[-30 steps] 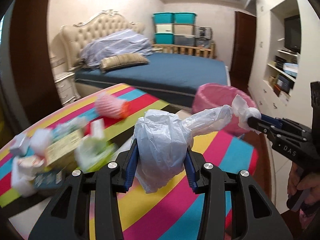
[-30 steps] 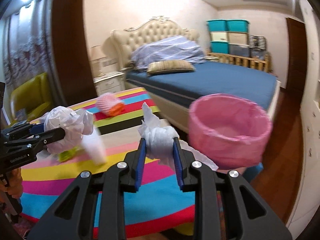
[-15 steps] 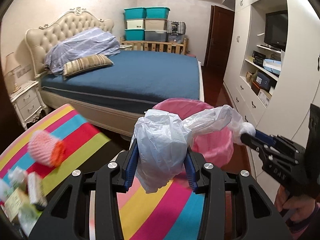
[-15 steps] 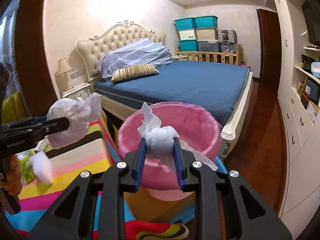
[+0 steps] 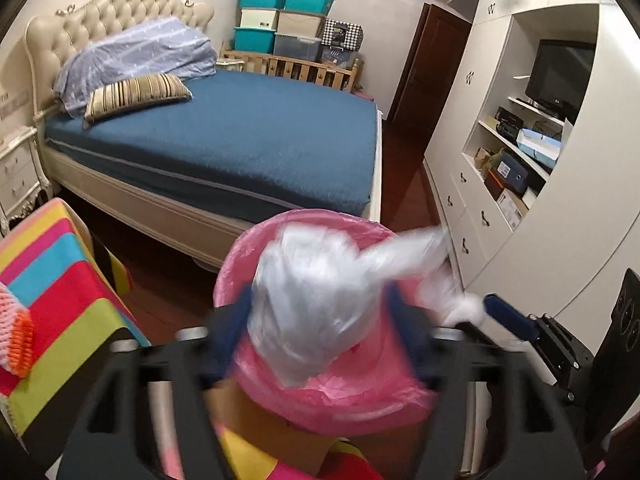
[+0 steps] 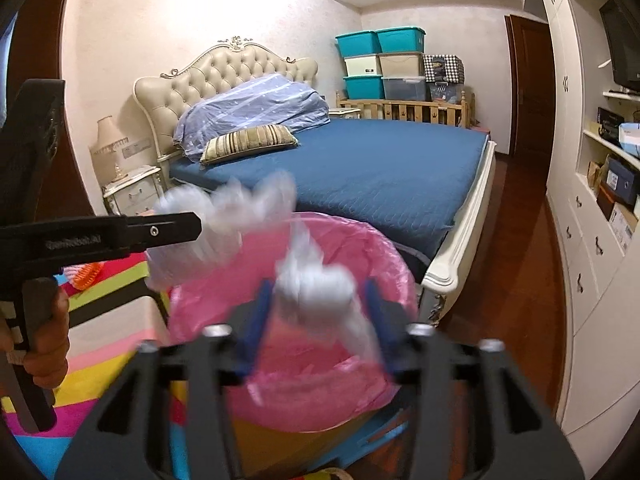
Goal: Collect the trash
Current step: 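Carry both held items over the pink wastebasket and release them inside, then grasp the green printed bag with the left tool while the right tool grasps a white foam block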
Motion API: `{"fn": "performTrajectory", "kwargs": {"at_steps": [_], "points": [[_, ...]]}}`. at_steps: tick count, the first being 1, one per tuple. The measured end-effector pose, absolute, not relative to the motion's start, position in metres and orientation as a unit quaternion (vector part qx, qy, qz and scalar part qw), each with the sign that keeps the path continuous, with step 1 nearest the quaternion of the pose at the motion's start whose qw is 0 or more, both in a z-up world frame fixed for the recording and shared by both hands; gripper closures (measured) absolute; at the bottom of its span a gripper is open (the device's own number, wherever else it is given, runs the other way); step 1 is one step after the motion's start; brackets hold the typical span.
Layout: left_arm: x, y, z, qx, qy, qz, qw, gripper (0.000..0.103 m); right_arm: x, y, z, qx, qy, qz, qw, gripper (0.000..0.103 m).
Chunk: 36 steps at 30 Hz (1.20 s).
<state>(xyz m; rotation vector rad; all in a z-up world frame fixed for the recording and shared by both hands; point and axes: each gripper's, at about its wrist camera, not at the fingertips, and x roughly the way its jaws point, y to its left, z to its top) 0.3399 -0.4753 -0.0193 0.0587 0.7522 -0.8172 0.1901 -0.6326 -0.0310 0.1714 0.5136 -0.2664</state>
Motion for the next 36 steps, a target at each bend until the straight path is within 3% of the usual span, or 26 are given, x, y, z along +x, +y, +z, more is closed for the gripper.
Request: {"fn": "performTrajectory", "kwargs": {"at_steps": [1,7,14,27,36], "points": [[0.337,-0.47,-0.019,0.024,0.345,-0.381,0.857,0.015,0.188,-0.633,-0.031,0.085,0.253,-0.131,0.955,0.045],[0.315,-0.44,-0.011,0.05,0.298,-0.348,0.887,0.012,0.167,-0.627,-0.027,0.099,0.242,-0.128,0.957,0.045],[0.268,-0.38,-0.003,0.095,0.252,-0.293,0.917,0.01,0.136,-0.587,-0.02,0.084,0.23,-0.108,0.964,0.036],[0.204,-0.267,-0.015,0.113,0.227,-0.228,0.94,0.009,0.129,-0.484,-0.029,0.063,0.249,-0.026,0.966,0.035],[0.196,-0.155,-0.04,0.055,0.265,-0.151,0.951,0.009,0.146,-0.405,-0.049,0.036,0.283,0.048,0.957,0.034]]}}
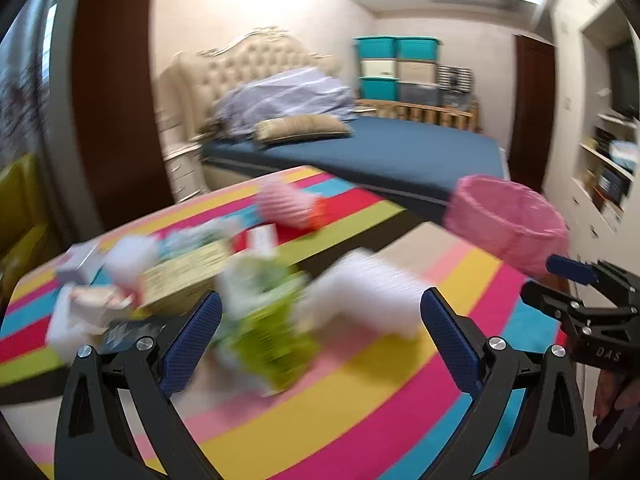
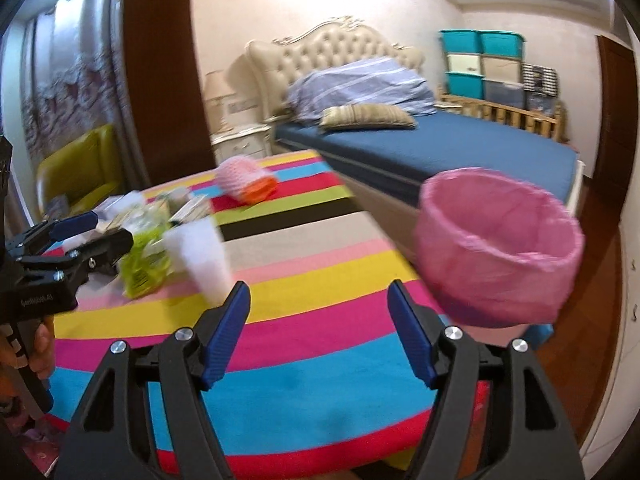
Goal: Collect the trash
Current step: 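Grasp the green printed bag with the left tool while the right tool grasps a white foam block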
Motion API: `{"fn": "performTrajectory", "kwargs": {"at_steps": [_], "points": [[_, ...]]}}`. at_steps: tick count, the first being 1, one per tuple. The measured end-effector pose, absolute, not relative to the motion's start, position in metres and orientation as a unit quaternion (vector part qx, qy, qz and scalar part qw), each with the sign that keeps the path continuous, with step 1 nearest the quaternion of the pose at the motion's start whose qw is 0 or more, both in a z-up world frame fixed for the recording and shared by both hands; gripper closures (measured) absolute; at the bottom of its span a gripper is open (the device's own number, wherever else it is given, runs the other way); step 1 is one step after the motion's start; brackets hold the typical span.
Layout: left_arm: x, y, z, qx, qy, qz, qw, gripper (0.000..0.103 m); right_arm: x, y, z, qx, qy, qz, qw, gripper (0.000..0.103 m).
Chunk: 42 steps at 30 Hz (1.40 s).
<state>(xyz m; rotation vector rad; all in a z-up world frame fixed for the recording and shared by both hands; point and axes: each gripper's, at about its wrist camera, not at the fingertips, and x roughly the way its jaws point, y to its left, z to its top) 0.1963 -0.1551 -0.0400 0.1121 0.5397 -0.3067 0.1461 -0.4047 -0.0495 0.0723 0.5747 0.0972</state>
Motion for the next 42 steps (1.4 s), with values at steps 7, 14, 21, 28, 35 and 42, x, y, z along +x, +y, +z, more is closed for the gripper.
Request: {"fn": "performTrajectory", "kwargs": {"at_steps": [7,14,21,28,35,42], "points": [[0.189,-0.11,-0.053,0.035,0.283,-0.126,0.95,0.009,0.157,-0.362,-0.057,0.018,0.298,0.08,0.951,0.03],[0.187,-0.099,-0.059,0.036,0.291,-0.118,0.949,0.009,0.181,-0.335,-0.06,-0.003,0.319,0.093,0.943,0.029],[0.188,-0.093,-0.063,0.033,0.293,-0.109,0.949,0.009,0.22,-0.316,-0.073,-0.018,0.355,0.091,0.93,0.029],[0.19,-0.09,-0.067,0.026,0.299,-0.11,0.948,0.009,0.235,-0.299,-0.069,-0.04,0.363,0.1,0.926,0.029],[0.192,-0.096,-0.071,0.032,0.306,-0.115,0.944,0.009,0.235,-0.297,-0.075,-0.05,0.361,0.103,0.925,0.067],[0.2,-0.104,-0.075,0.027,0.315,-0.132,0.94,0.009,0.212,-0.314,-0.059,-0.035,0.316,0.091,0.944,0.069]]}}
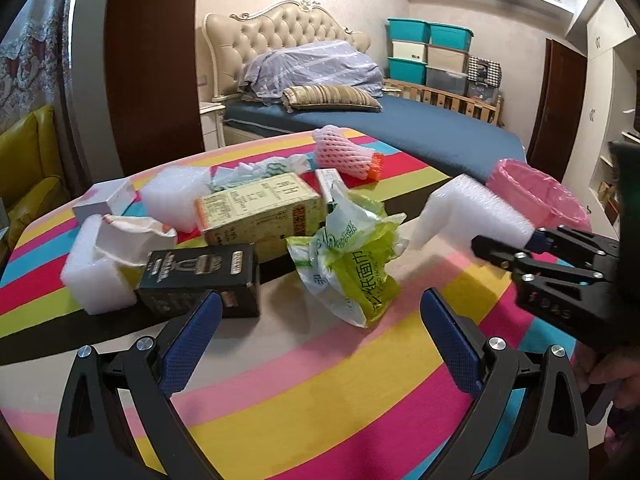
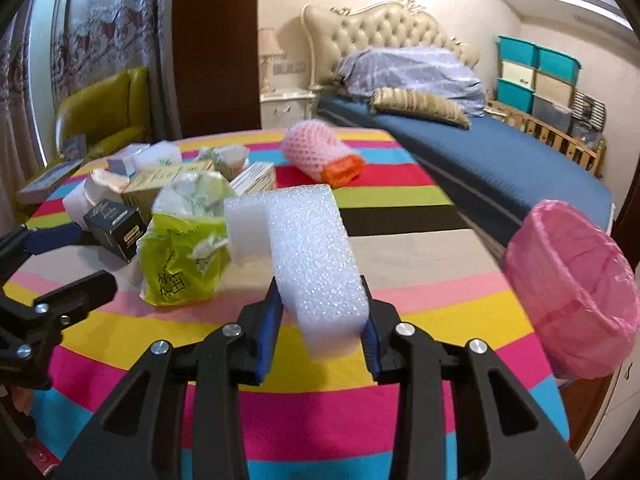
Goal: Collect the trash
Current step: 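Grasp the green printed bag with the left tool while the right tool grasps a white foam block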
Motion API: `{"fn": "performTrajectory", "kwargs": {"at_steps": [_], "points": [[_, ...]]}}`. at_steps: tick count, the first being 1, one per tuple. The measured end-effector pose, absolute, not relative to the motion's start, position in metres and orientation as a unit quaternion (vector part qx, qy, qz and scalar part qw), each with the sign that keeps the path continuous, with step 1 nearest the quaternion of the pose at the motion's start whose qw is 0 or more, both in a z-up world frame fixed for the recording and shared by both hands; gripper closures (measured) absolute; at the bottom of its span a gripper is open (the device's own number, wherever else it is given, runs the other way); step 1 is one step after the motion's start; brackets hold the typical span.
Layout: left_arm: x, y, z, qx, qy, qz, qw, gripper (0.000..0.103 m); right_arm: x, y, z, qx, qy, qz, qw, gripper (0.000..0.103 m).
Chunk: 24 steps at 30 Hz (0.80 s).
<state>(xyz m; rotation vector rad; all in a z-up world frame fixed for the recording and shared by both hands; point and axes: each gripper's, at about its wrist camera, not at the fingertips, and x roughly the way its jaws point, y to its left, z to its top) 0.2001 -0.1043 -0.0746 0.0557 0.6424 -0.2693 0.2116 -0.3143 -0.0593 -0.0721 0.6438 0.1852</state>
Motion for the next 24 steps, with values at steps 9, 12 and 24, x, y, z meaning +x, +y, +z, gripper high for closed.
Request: {"fn": "performTrajectory", "kwargs": {"at_steps": [9,12,24], "points": [[0.214,-0.137,-0.067,0.06,0.305,-0.163,0.936,0.01,0.198,-0.347,-0.058,0.012,0.308,0.071,0.949,0.069],[0.225,-0.142,-0.075,0.065,0.32,-0.158,0.932,0.013,0.195,-0.35,-0.057,0.02,0.306,0.07,0.949,0.068],[0.257,-0.15,-0.092,0.084,0.365,-0.156,0.914,0.051,0.195,-0.348,-0.057,0.027,0.307,0.075,0.948,0.068]]}}
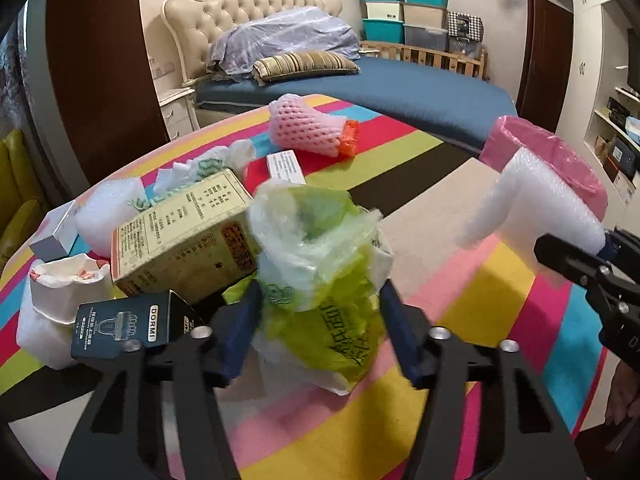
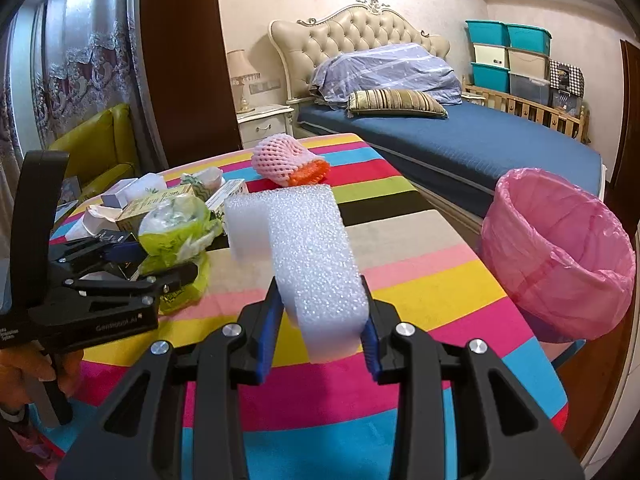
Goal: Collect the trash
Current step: 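Grasp the green printed bag with the left tool while the right tool grasps a white foam block, then carry the green bag and foam block over the wastebasket and release both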
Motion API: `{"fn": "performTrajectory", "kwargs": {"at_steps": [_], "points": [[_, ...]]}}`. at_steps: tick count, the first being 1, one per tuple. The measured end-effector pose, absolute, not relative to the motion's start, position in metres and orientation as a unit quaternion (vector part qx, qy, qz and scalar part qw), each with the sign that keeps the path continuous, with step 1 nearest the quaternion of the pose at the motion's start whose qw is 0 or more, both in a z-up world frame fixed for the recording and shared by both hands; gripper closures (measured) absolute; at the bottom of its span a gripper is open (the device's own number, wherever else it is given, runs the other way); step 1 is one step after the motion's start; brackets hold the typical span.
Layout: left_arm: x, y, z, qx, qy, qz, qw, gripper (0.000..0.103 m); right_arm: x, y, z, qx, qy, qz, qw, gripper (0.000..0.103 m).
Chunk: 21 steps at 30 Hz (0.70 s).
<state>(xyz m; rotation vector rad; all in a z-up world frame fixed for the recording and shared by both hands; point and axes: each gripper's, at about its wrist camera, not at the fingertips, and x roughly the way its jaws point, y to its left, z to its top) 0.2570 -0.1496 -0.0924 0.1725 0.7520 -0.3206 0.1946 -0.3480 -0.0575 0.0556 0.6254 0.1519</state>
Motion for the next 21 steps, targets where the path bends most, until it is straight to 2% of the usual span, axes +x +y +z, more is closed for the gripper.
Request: {"fn": "performTrajectory", "kwargs": {"at_steps": [4,21], "points": [[0.249,-0.145,-0.091,0.078,0.356,-0.17,0.915,0.055,0.192,-0.346,-0.059,0.026,0.308,0.077,0.948,0.068],[0.218,-0.14,-0.074,0.057,0.318,-0.176,0.93,0.055,0.185,-0.346,-0.057,0.026,0.298,0.074,0.951,0.068]]}}
